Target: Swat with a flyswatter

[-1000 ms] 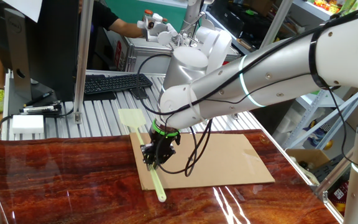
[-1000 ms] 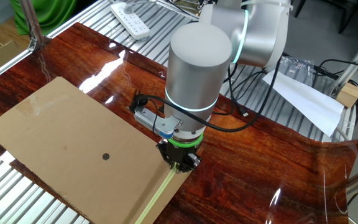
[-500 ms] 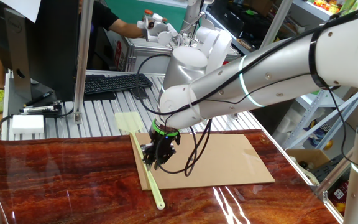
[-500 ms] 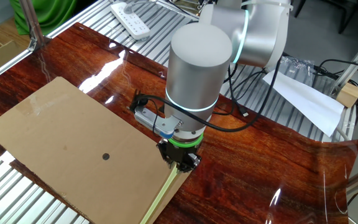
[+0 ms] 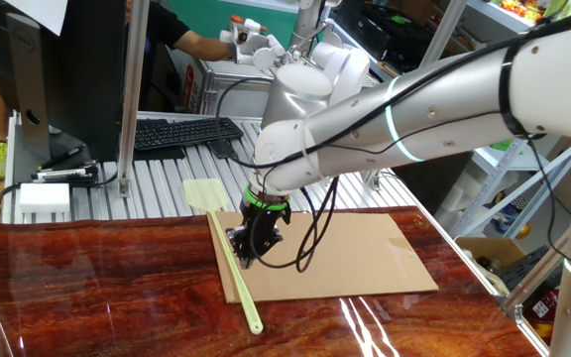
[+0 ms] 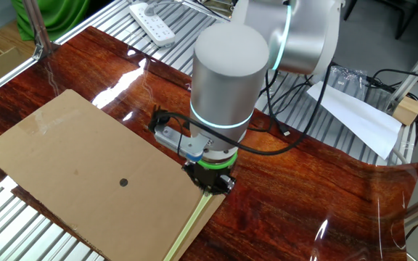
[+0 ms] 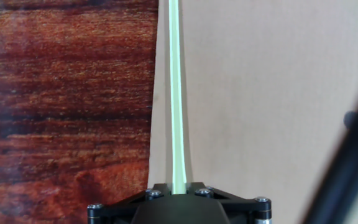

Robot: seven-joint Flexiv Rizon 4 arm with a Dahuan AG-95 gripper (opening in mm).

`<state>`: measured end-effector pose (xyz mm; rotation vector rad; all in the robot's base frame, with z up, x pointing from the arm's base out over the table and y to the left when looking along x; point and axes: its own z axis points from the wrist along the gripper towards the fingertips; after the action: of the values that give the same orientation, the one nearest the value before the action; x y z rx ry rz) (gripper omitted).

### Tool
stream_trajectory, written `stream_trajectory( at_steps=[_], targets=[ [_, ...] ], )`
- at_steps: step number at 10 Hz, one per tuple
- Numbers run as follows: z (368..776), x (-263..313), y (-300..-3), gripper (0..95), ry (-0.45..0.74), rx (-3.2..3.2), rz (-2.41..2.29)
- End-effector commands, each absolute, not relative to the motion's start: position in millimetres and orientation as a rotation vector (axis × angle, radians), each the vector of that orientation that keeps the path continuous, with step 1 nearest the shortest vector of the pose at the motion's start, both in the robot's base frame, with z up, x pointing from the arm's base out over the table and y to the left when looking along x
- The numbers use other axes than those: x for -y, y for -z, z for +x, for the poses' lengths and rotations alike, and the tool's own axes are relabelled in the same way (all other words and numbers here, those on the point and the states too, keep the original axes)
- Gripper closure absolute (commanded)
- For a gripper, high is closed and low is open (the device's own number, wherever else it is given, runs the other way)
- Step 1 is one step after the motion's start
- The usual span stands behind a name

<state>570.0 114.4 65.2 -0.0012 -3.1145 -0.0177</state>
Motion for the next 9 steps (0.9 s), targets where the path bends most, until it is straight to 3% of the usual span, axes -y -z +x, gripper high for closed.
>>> stream_trajectory(
  at_steps=[1, 6, 9],
  targets=[
    [567, -115, -74, 95.0, 0.003, 3.110, -0.004],
    [555, -119, -101, 95.0, 0.020, 3.058, -0.029],
    [556, -119, -101, 95.0, 0.016, 3.029, -0.066]
  ],
)
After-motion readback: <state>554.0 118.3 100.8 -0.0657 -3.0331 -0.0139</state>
